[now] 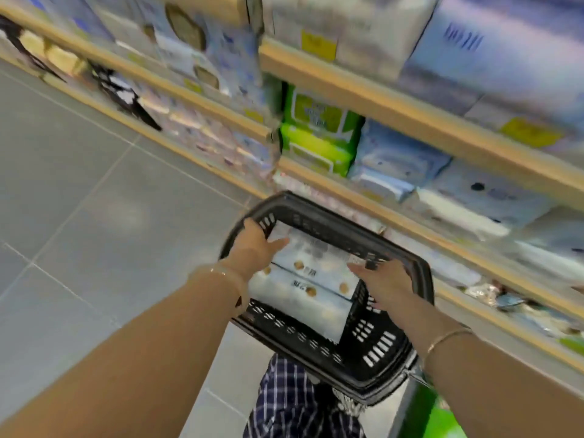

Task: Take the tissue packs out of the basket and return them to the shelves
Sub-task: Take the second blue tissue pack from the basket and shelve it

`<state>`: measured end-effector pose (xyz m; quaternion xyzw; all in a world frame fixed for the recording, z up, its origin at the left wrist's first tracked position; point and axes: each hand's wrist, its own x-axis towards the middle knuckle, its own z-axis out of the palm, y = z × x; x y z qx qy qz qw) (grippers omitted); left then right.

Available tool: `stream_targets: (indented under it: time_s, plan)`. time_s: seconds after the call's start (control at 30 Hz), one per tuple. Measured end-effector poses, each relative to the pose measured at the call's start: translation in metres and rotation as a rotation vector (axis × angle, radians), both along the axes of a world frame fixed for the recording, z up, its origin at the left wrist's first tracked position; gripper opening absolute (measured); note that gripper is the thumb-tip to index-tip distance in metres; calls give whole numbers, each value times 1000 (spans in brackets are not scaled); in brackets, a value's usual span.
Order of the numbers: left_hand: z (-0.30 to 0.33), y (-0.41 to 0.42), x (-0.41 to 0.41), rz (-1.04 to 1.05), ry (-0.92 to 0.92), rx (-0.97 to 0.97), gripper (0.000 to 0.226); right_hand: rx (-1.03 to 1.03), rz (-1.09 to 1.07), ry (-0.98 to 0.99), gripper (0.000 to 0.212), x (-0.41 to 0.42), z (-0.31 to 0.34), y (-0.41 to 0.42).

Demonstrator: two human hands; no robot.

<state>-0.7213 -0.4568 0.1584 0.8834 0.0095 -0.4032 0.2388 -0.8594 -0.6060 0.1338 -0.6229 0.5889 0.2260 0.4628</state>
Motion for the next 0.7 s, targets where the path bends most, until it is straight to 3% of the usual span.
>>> stream_targets:
  time_s: [0.13, 0.4, 0.5, 0.6, 0.7]
  plan:
    - [-84, 4, -10, -99, 57, 141, 74, -24, 11, 42, 70, -24, -78, 7]
    - [-195, 2, 6, -129, -43, 238, 61, -41, 2, 33, 90, -28, -168, -7]
    - [-220, -1, 11, -29, -31, 192, 53, -19, -34, 15, 73, -22, -189, -7]
    - [-233, -2, 15, 104, -5, 150, 29, -14, -59, 10, 48, -18, -203, -7]
    - [-240, 2, 19, 149, -77, 152, 28, 0, -141, 0, 35, -19, -210, -9]
